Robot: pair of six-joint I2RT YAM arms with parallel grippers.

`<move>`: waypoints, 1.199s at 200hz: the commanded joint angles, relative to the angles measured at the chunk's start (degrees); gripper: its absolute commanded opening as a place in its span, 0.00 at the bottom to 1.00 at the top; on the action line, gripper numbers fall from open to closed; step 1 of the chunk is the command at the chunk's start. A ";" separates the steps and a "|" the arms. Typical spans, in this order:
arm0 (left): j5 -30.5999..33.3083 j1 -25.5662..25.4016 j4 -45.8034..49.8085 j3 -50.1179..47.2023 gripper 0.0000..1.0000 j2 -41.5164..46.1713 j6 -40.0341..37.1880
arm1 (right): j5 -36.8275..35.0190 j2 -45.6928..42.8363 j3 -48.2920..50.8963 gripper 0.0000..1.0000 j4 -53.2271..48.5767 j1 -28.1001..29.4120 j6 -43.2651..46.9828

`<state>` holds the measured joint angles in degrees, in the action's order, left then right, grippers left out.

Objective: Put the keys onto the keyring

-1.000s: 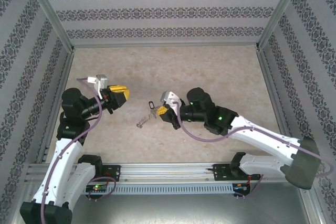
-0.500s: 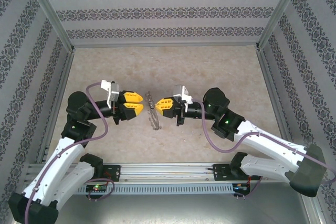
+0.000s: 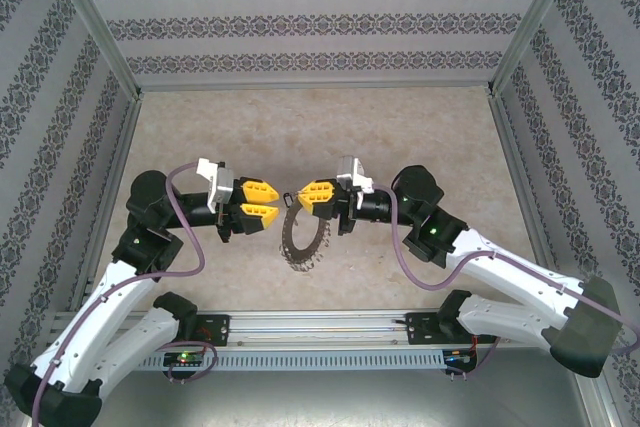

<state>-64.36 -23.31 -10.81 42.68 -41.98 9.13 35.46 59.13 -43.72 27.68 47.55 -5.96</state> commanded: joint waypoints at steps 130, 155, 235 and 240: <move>3.30 -5.22 0.96 2.43 0.29 -4.32 -4.80 | 3.87 0.53 1.07 0.00 6.60 -0.40 -1.69; 3.42 -5.25 2.64 2.39 0.29 -3.32 -5.39 | 2.42 -0.23 2.32 0.00 8.42 -0.60 -1.98; 2.78 -6.05 -1.50 1.27 0.25 -4.12 -2.47 | 4.43 2.27 2.32 0.00 13.14 -0.61 -4.16; 3.04 -6.06 -1.37 1.24 0.25 -4.19 -2.52 | 4.49 2.19 2.40 0.00 13.19 -0.60 -4.23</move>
<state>-61.01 -28.53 -9.26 43.44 -46.02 6.24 38.46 61.71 -41.36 35.81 47.35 -9.15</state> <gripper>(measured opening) 0.255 0.063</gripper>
